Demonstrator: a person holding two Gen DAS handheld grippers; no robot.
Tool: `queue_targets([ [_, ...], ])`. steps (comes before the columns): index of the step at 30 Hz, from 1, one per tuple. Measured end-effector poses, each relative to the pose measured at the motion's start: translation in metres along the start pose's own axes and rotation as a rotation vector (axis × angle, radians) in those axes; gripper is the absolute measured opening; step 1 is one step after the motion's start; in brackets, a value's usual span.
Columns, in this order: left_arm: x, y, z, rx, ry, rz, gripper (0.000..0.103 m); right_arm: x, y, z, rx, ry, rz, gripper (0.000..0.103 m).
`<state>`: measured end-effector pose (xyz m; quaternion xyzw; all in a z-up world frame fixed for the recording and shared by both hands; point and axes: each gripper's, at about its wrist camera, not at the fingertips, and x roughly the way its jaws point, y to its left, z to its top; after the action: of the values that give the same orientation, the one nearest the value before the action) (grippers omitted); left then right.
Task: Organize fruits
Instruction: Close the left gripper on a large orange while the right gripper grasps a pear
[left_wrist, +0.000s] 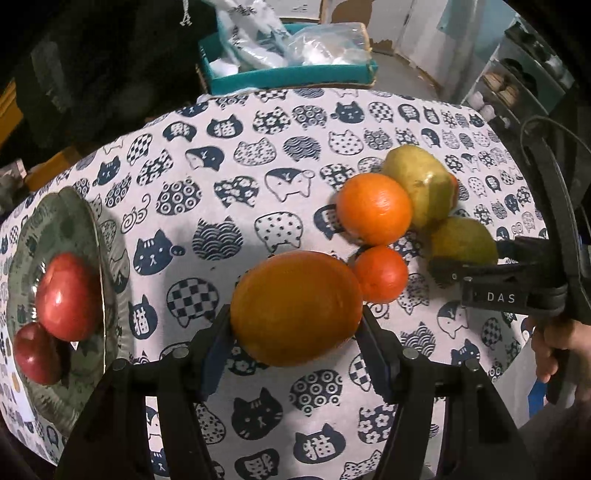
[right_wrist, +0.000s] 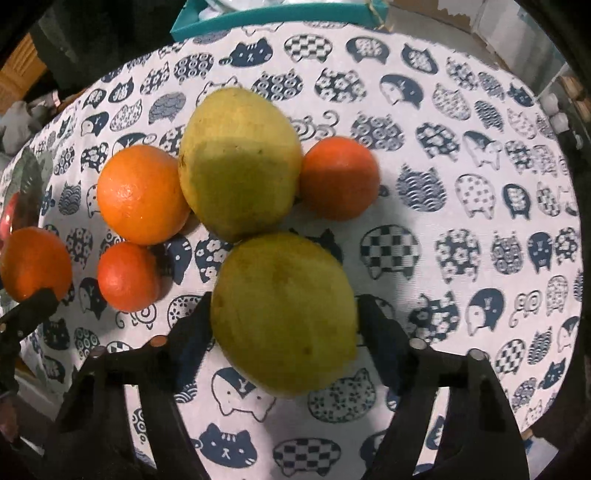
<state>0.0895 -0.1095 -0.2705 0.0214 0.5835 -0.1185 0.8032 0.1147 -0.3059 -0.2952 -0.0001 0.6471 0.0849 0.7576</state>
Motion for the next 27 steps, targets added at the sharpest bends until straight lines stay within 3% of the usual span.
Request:
queue_targets([
  [9,-0.006,0.002,0.002,-0.011,-0.019,-0.008,0.066,-0.004,0.005,-0.012,-0.006,-0.059,-0.031,0.066],
  [27,-0.054,-0.001,0.005,-0.008,-0.125,-0.017,0.066,-0.081,0.019,-0.026,-0.012,-0.268,-0.030,0.066],
])
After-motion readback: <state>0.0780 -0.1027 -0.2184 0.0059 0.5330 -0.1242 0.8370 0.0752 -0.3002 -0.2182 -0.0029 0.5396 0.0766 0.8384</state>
